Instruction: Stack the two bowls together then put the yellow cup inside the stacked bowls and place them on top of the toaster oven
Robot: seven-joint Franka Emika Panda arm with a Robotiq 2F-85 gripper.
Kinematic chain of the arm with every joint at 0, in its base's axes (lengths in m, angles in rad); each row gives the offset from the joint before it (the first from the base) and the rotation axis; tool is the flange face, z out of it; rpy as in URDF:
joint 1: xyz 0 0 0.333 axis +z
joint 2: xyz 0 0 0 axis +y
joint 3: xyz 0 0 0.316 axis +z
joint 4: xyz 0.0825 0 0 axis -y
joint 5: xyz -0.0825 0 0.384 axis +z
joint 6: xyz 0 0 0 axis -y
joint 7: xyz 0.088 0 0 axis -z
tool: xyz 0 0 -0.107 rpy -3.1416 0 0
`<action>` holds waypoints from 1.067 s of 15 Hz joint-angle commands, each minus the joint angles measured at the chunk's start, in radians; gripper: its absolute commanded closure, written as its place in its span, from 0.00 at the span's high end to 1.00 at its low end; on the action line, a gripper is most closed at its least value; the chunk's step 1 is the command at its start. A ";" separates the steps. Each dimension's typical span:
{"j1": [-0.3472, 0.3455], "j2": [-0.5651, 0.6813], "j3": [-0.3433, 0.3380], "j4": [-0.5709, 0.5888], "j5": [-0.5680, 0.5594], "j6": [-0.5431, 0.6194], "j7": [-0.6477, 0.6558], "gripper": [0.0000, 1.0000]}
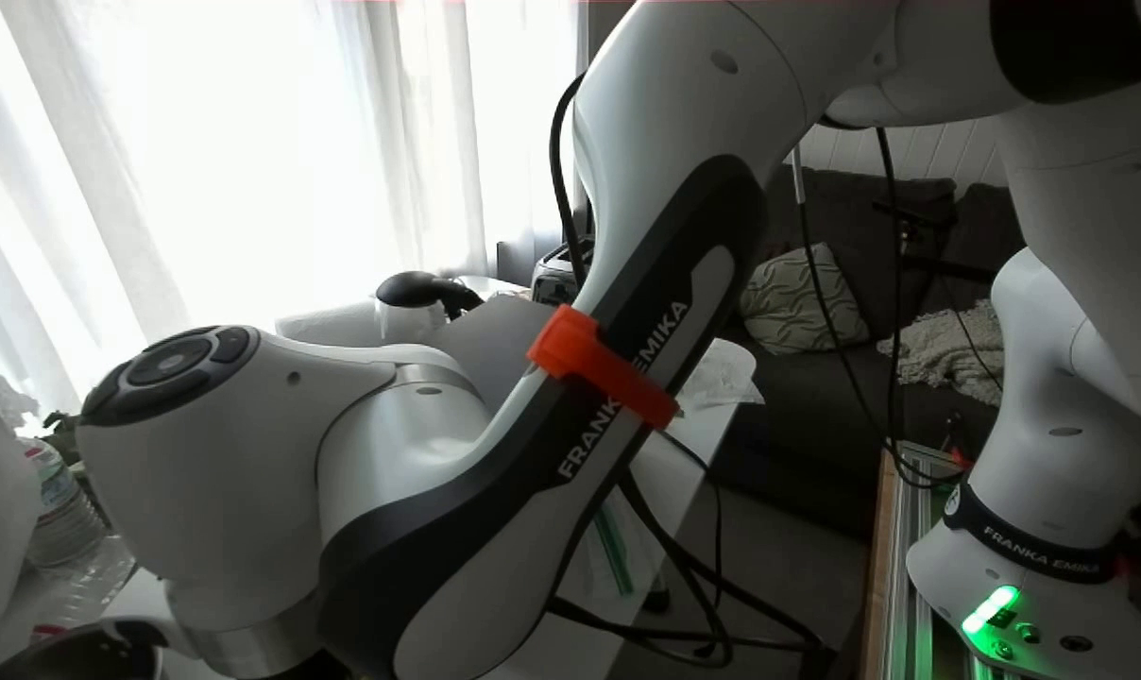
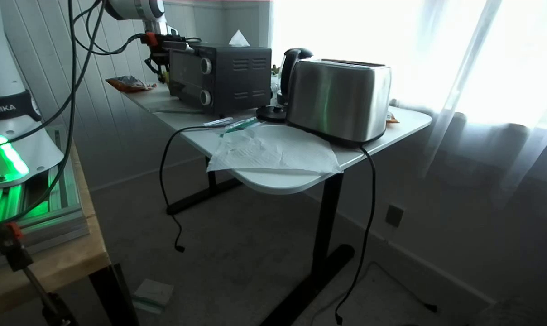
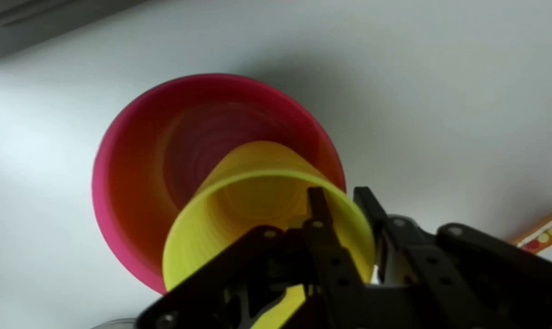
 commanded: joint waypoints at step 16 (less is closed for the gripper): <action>0.014 -0.167 0.006 -0.045 -0.023 0.000 0.023 0.02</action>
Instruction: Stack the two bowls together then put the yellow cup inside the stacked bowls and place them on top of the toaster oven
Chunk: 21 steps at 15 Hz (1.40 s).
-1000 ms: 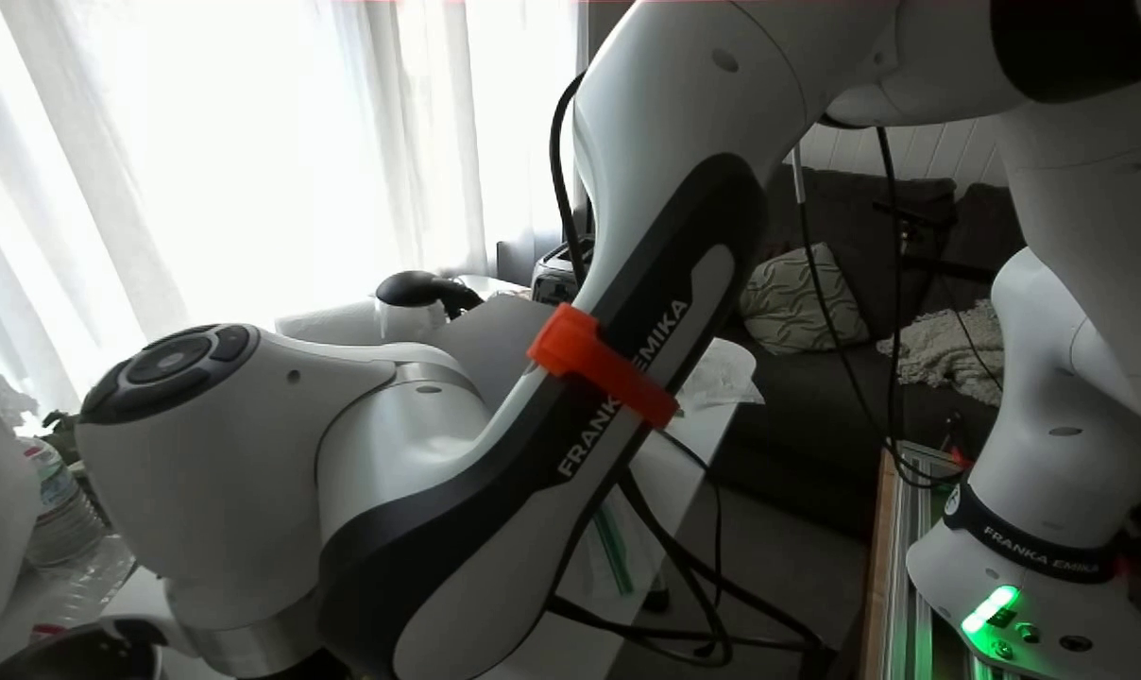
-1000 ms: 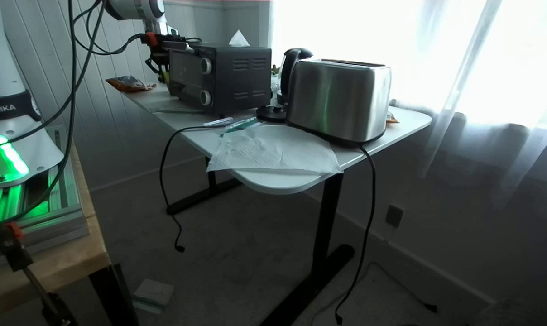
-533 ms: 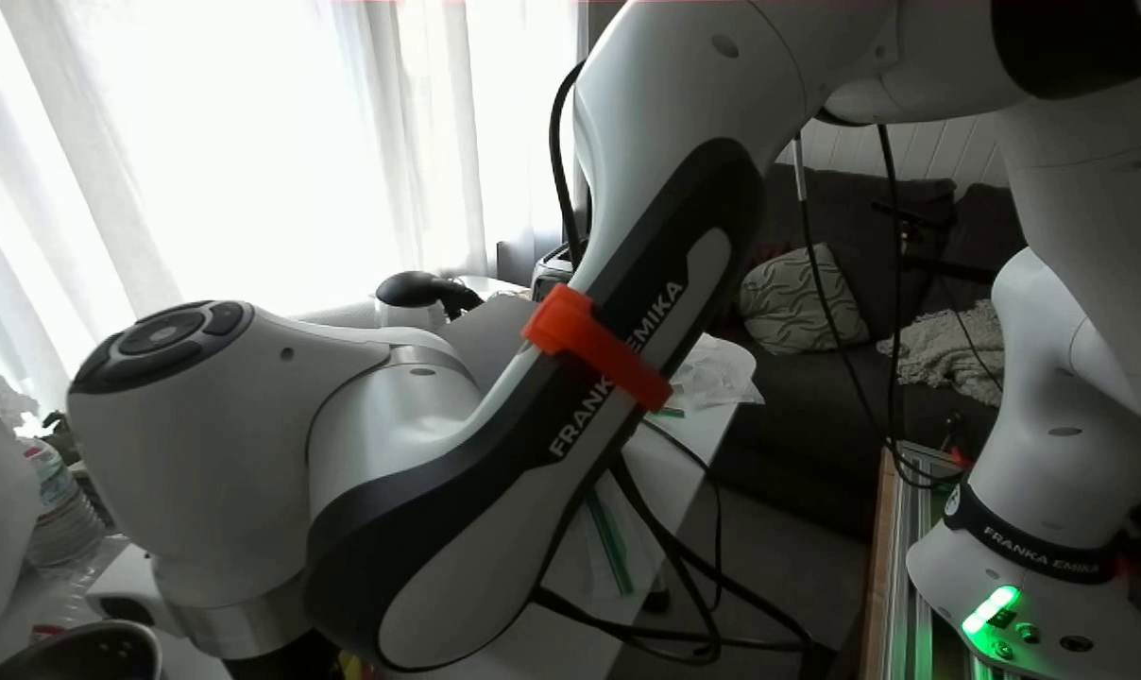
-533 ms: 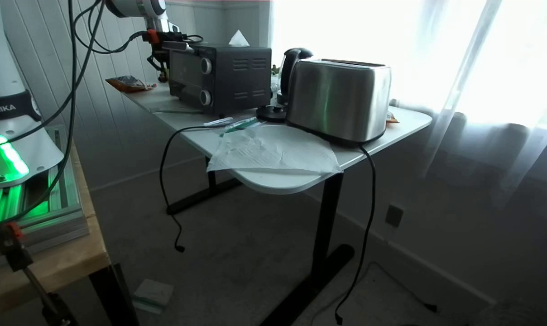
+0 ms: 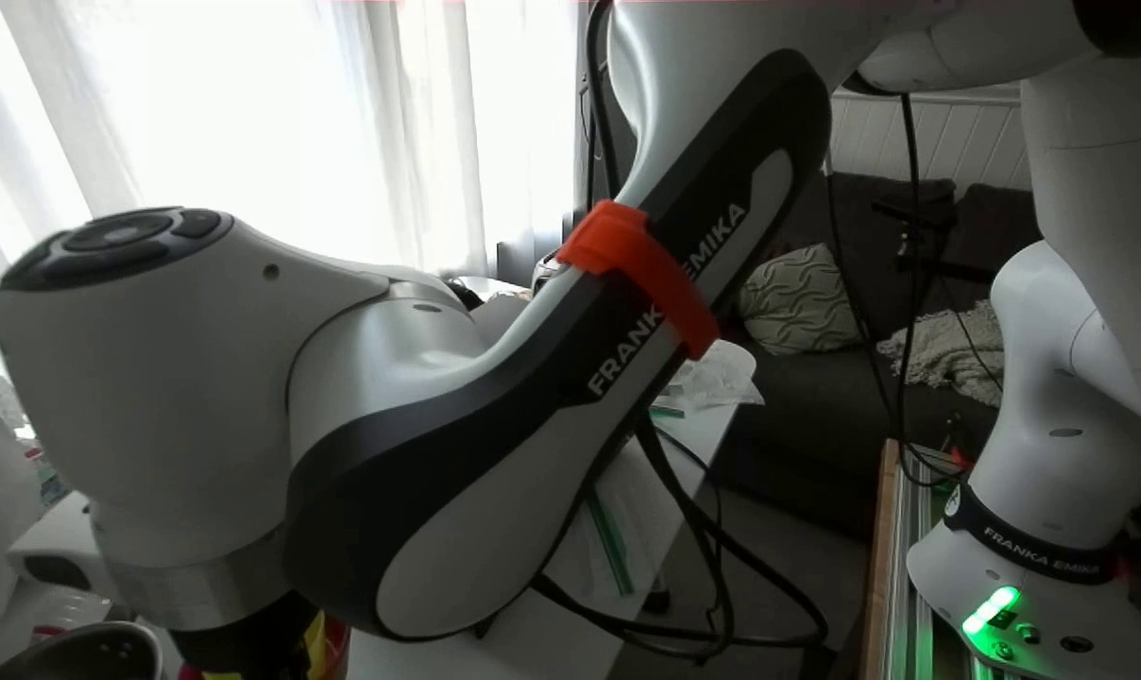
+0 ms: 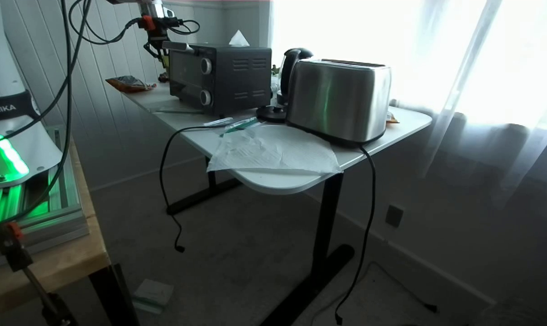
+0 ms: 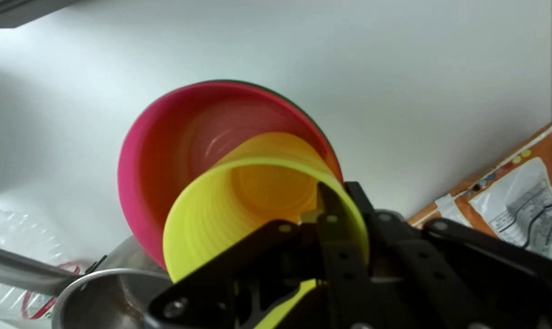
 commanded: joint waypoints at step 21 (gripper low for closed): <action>-0.105 -0.393 -0.042 -0.160 -0.016 -0.198 0.516 0.02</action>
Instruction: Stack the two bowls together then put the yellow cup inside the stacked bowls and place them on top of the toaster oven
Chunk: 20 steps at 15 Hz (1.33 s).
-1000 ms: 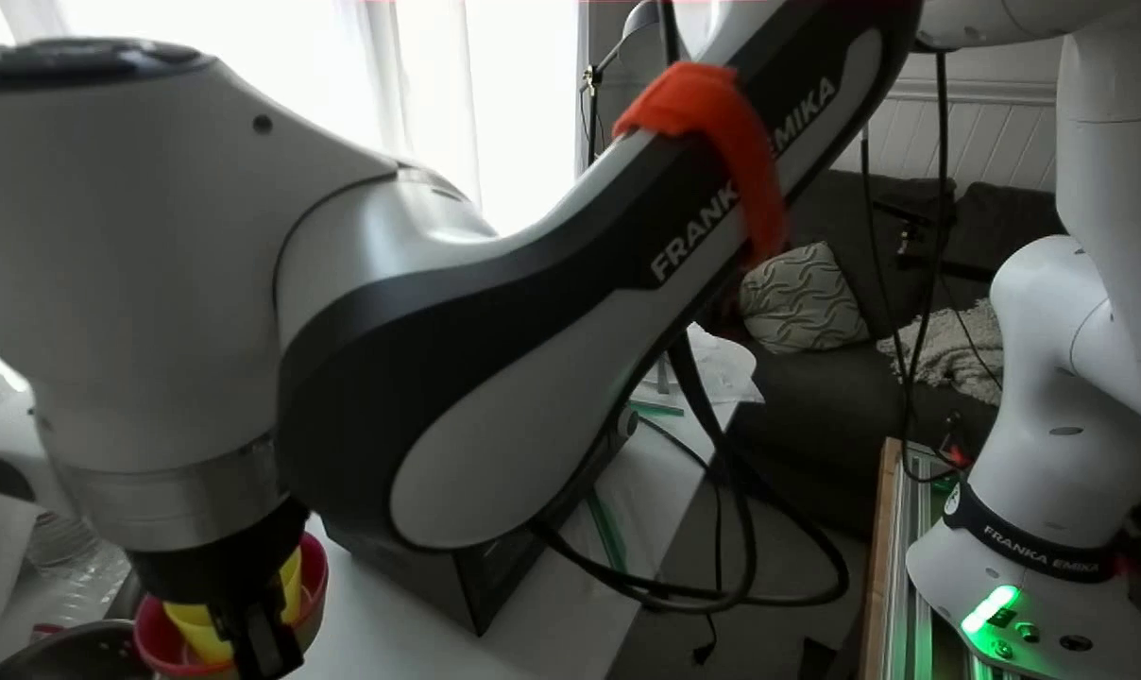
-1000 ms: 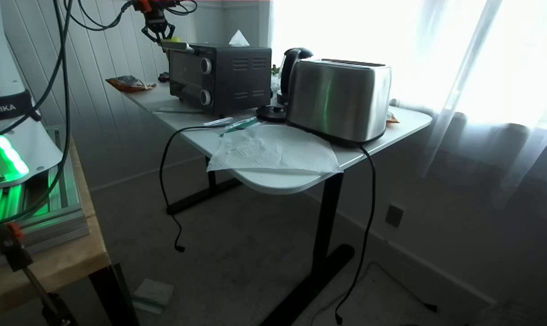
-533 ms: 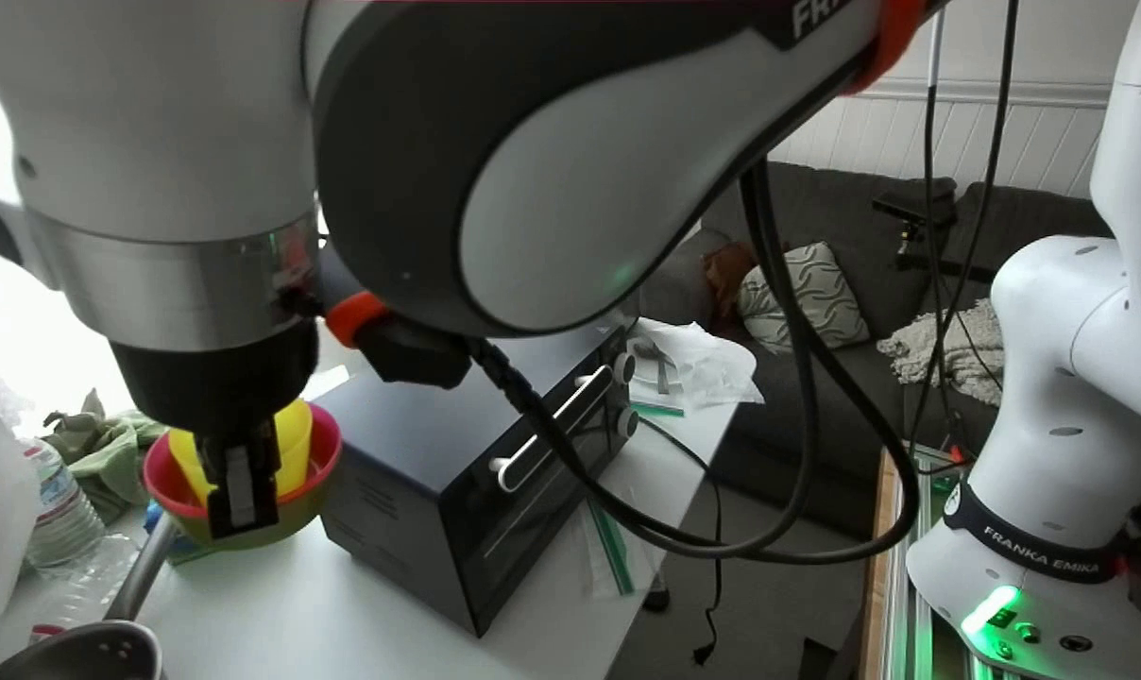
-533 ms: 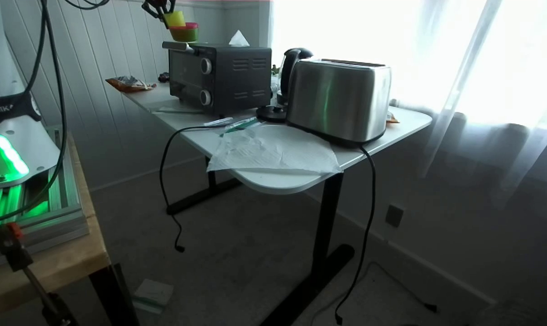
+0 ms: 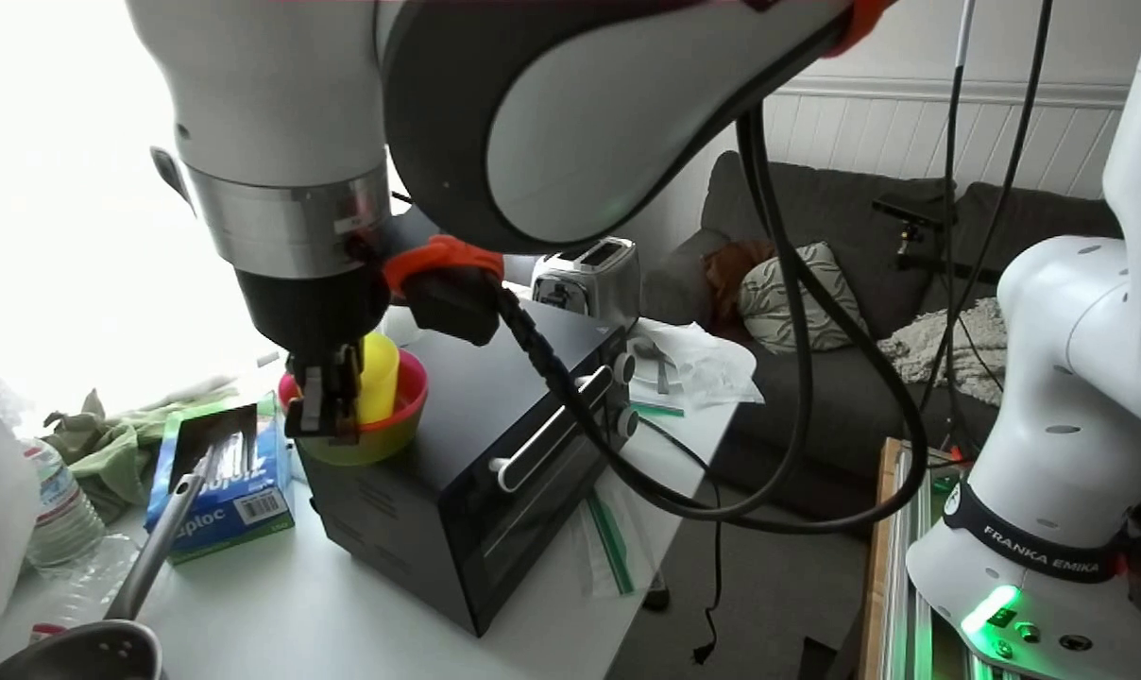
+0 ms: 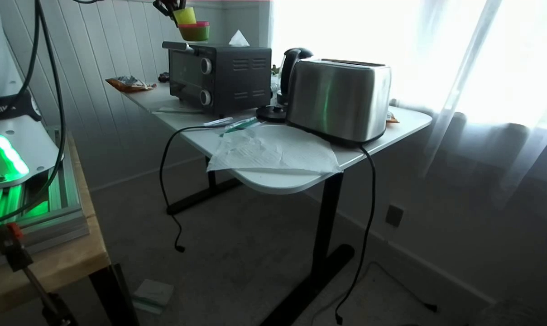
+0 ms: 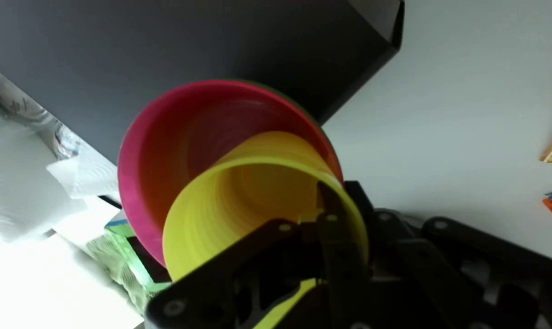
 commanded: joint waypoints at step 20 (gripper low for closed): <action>-0.059 -0.319 0.056 -0.120 0.099 -0.086 0.259 1.00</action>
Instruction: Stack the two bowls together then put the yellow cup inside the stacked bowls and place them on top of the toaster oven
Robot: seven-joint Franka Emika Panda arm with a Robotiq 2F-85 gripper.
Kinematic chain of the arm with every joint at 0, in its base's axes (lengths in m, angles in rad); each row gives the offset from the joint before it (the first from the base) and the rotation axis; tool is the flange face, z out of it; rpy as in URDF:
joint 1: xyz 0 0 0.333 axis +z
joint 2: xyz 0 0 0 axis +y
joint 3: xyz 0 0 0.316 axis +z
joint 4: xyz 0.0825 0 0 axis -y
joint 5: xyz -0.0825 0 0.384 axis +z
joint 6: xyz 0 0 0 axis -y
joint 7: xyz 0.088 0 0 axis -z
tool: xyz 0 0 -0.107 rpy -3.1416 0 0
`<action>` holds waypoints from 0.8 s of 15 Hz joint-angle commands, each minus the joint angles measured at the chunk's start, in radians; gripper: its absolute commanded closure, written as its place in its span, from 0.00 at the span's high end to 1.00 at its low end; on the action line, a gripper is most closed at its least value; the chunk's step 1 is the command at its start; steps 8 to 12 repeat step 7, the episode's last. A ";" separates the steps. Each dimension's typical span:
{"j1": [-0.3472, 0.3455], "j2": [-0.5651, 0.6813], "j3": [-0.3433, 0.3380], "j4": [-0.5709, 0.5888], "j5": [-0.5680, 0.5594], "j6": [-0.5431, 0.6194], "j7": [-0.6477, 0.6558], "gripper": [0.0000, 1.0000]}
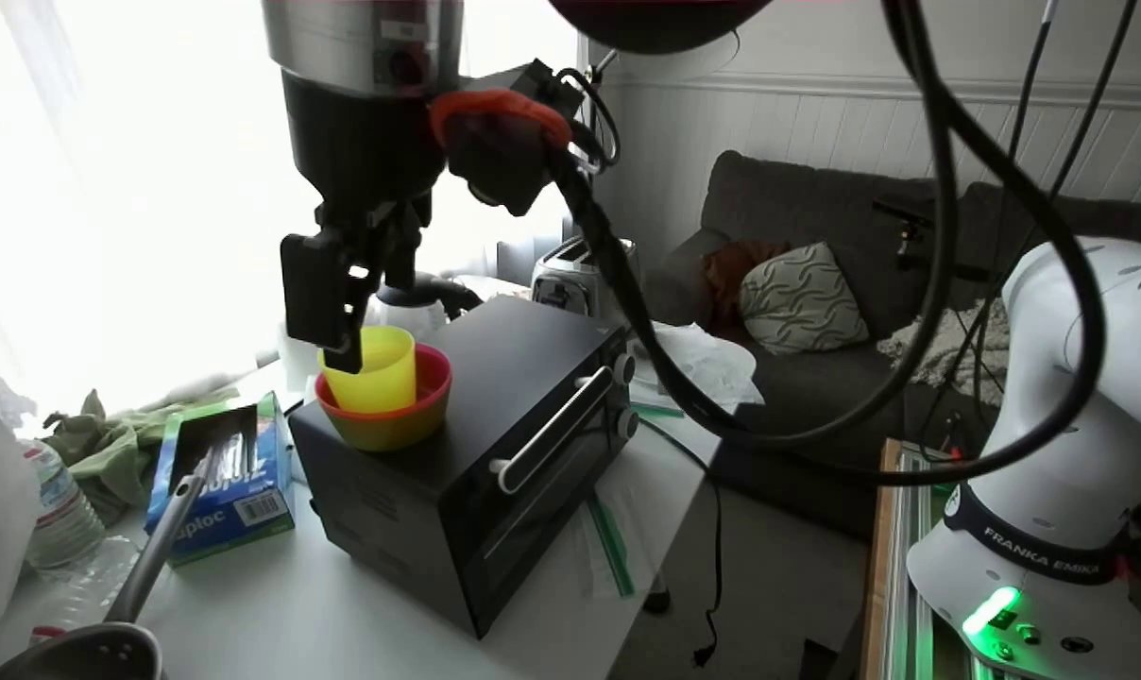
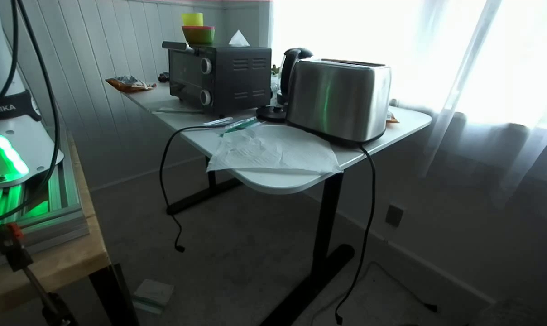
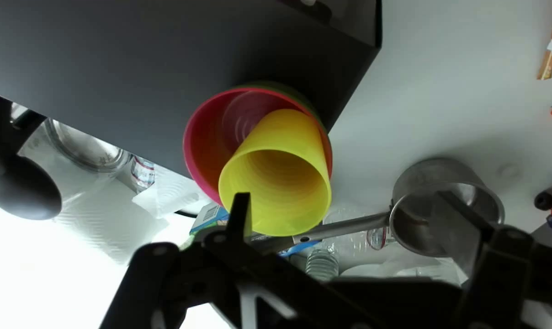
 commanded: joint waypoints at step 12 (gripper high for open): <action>-0.028 -0.130 0.082 -0.027 0.007 -0.045 0.066 1.00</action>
